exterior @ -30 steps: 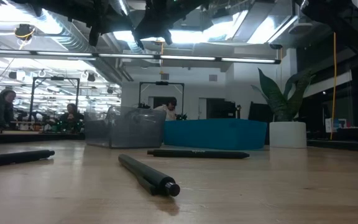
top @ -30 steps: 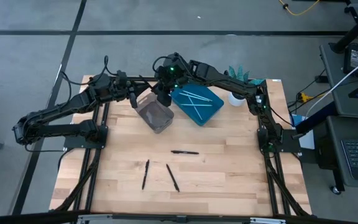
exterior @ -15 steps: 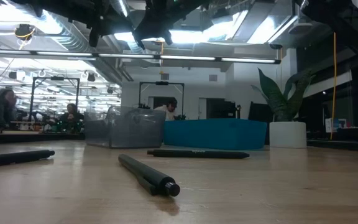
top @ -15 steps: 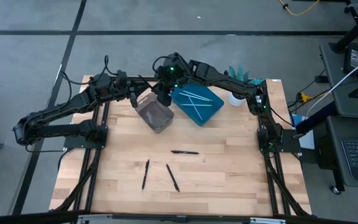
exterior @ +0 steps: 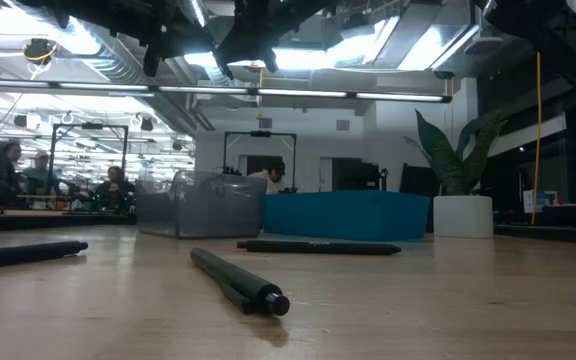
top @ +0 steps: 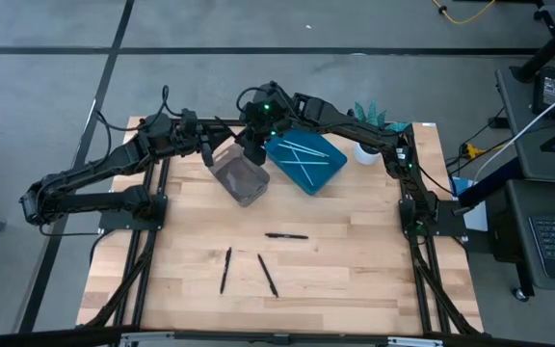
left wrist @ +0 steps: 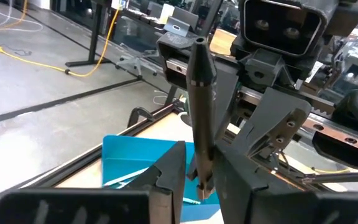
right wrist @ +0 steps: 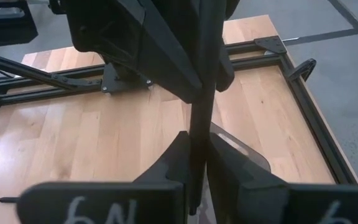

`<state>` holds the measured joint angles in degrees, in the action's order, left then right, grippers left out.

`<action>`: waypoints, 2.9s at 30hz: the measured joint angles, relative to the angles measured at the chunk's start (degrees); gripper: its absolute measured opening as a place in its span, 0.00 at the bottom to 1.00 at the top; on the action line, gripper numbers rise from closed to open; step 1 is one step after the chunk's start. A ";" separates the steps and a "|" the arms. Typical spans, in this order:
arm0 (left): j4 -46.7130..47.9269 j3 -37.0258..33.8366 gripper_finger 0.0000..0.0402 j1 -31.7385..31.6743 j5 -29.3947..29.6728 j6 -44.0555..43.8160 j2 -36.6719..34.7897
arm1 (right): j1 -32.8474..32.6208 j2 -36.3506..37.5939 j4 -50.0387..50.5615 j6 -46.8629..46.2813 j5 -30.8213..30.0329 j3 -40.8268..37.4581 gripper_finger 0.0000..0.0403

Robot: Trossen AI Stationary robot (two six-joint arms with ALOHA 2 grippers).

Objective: Sort pens & pencils
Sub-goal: Put the black pen into the black bin

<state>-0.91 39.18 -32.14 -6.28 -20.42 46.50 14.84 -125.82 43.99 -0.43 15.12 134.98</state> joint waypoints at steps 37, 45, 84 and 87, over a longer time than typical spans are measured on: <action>-0.55 0.00 0.07 -0.39 -4.01 -0.76 0.00 | -0.82 0.00 -0.47 -0.80 -0.03 0.02 0.09; -0.50 0.00 0.07 -0.39 -4.22 -0.68 0.01 | -0.82 0.00 -0.44 -0.80 0.01 0.02 0.09; -1.40 0.00 0.07 -0.39 -5.47 -1.58 0.00 | -0.87 0.00 -0.38 -2.36 0.19 0.02 0.22; -1.31 0.00 0.07 -0.37 -5.49 -1.58 0.00 | -0.86 0.00 -0.32 -2.63 0.17 0.02 0.22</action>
<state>-2.22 39.18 -32.51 -11.77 -22.00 46.50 13.98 -125.82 43.67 -3.06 15.29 135.00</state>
